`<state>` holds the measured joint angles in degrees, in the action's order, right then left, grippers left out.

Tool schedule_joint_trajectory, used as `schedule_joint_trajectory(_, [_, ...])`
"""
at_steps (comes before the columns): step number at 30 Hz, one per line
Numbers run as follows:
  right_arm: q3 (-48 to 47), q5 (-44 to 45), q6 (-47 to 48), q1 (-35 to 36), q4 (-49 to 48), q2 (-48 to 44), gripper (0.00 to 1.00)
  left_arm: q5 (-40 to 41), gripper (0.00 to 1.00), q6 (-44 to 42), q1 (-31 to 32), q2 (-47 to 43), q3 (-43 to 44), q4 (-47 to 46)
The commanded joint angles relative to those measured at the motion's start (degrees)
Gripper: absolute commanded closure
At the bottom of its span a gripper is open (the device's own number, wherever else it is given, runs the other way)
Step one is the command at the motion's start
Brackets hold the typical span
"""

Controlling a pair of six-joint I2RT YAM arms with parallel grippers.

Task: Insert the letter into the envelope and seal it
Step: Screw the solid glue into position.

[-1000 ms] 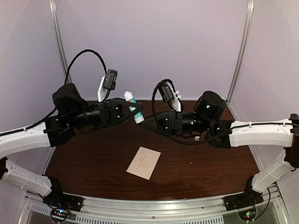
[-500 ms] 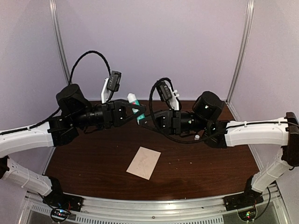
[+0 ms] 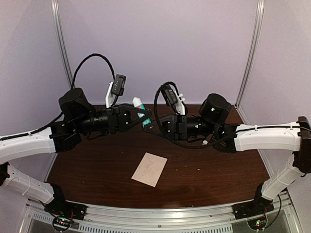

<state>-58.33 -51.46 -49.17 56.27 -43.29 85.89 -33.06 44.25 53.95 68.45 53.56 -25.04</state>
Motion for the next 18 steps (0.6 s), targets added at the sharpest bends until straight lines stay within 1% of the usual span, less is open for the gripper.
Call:
schedule_joint_trajectory(1, [-7.1,5.5,12.5,-0.6,20.6,-2.8,0.97,7.1,1.0,-3.3,-0.3,-0.9,-0.4,4.9])
schedule_joint_trajectory(4, [-12.8,14.8,22.0,-0.7,37.6,-3.0,0.99,10.8,1.0,-4.2,-0.3,-0.5,0.6,8.6])
schedule_joint_trajectory(7, [-17.4,23.1,26.9,-0.6,48.0,-2.4,0.99,14.5,1.0,-3.7,-0.3,0.0,1.2,10.4])
schedule_joint_trajectory(13, [-27.3,44.2,32.6,2.2,63.2,1.9,1.0,20.9,1.0,-1.7,-0.3,1.8,3.3,14.9])
schedule_joint_trajectory(15, [-30.4,50.3,33.4,3.4,66.5,3.8,0.99,22.2,1.0,-0.6,-0.3,2.5,3.6,15.6])
schedule_joint_trajectory(18, [-33.7,56.4,33.9,4.8,69.3,6.7,0.99,24.2,1.0,1.4,-0.3,3.0,3.6,16.6])
